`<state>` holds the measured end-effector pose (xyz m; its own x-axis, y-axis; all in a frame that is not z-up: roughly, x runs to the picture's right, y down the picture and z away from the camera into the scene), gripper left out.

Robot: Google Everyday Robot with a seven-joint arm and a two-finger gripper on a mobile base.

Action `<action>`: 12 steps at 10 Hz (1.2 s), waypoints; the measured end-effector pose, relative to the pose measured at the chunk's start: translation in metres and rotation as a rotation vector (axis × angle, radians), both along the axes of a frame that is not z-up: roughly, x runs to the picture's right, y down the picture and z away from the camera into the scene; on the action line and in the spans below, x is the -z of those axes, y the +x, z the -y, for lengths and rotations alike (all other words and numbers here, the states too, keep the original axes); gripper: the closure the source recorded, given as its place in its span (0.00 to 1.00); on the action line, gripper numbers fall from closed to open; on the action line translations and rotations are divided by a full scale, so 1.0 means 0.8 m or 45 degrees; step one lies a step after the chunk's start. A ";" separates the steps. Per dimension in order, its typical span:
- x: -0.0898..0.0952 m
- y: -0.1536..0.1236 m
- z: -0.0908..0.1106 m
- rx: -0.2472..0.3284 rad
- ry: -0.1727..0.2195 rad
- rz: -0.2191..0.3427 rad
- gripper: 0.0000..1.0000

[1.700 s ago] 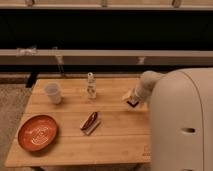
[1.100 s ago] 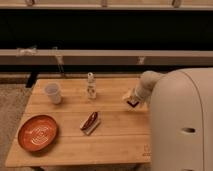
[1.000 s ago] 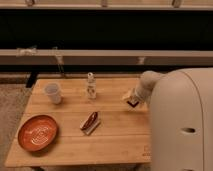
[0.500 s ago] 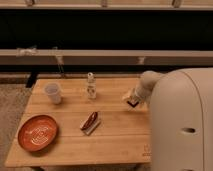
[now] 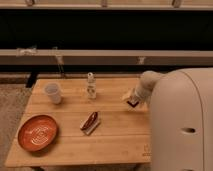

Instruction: Pick up the ceramic bowl

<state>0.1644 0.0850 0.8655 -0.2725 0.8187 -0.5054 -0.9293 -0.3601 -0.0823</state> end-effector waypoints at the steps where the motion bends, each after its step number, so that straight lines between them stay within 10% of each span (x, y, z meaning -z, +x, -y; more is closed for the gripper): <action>1: 0.000 0.000 0.000 0.000 0.000 0.000 0.26; 8: 0.000 -0.003 0.002 -0.002 0.003 0.006 0.26; 12: 0.061 -0.067 -0.004 0.119 0.041 0.101 0.26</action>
<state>0.1105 0.0881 0.8167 -0.1546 0.8548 -0.4953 -0.9486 -0.2685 -0.1674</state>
